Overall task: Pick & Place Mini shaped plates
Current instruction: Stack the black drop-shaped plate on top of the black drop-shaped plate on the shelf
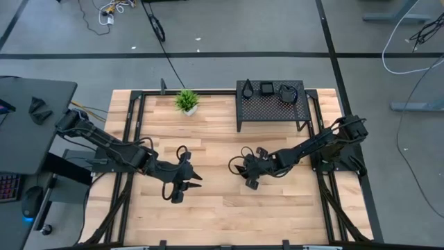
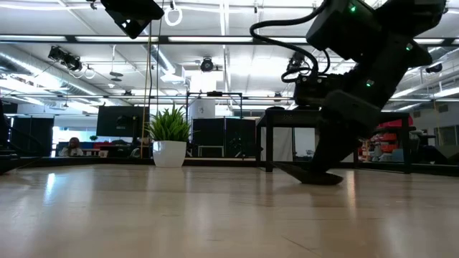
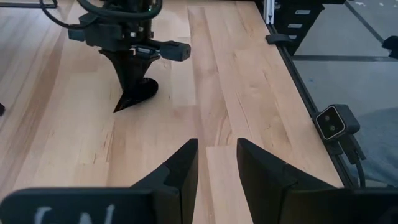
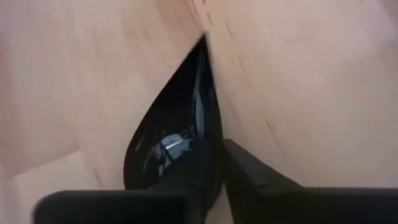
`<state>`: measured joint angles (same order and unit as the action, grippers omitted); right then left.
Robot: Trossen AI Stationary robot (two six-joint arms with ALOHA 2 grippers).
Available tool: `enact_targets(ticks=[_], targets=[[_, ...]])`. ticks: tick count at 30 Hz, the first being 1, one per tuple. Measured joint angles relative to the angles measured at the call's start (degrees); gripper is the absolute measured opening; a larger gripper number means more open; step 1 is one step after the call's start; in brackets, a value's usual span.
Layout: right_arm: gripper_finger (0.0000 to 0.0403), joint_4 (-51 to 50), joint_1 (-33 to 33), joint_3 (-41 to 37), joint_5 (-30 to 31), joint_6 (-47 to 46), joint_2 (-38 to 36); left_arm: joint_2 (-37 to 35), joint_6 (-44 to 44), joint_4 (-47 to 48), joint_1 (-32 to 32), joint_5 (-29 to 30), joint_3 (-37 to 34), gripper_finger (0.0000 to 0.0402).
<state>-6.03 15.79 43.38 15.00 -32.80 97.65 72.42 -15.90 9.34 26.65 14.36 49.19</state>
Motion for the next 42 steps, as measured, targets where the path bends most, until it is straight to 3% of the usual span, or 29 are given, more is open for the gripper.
enact_targets(ticks=[4, 12, 17, 22, 26, 32, 37, 42], targets=[[0.0009, 0.7, 0.2, 0.0, -1.7, -3.2, -0.5, 0.0, 0.0, 0.0, 0.0, 0.0, 0.0, 0.0115], [0.0005, 0.7, 2.0, 0.5, -1.6, -19.3, -7.2, 0.0, 0.0, 0.0, 0.0, 0.0, 0.0, 0.0115], [0.0003, -1.1, 3.3, 6.0, 2.4, -21.8, -11.4, 0.0, 0.0, 0.0, 0.0, 0.6, 0.0, 0.0115], [0.0002, -16.8, 1.0, 16.4, 11.3, -19.2, -14.2, 0.0, 0.0, 0.0, 0.0, 0.7, 0.0, 0.0115], [0.0001, -29.4, -5.6, 24.5, 16.1, -14.7, -16.4, 0.0, 0.0, 0.0, 0.0, 0.7, 0.0, 0.0115], [0.0001, -38.6, -23.3, 32.5, 15.2, -10.0, -17.4, 0.0, -0.1, -0.2, 0.0, 1.0, 0.0, 0.0115], [0.0006, -36.1, -37.6, 32.8, 4.5, -6.1, -17.1, 0.0, -0.1, -0.3, 0.0, 1.1, 0.0, 0.0115], [0.0006, -32.4, -45.5, 32.8, -4.7, -3.1, -14.6, 0.0, 0.0, -0.3, 0.0, 1.1, 0.0, 0.0115]])
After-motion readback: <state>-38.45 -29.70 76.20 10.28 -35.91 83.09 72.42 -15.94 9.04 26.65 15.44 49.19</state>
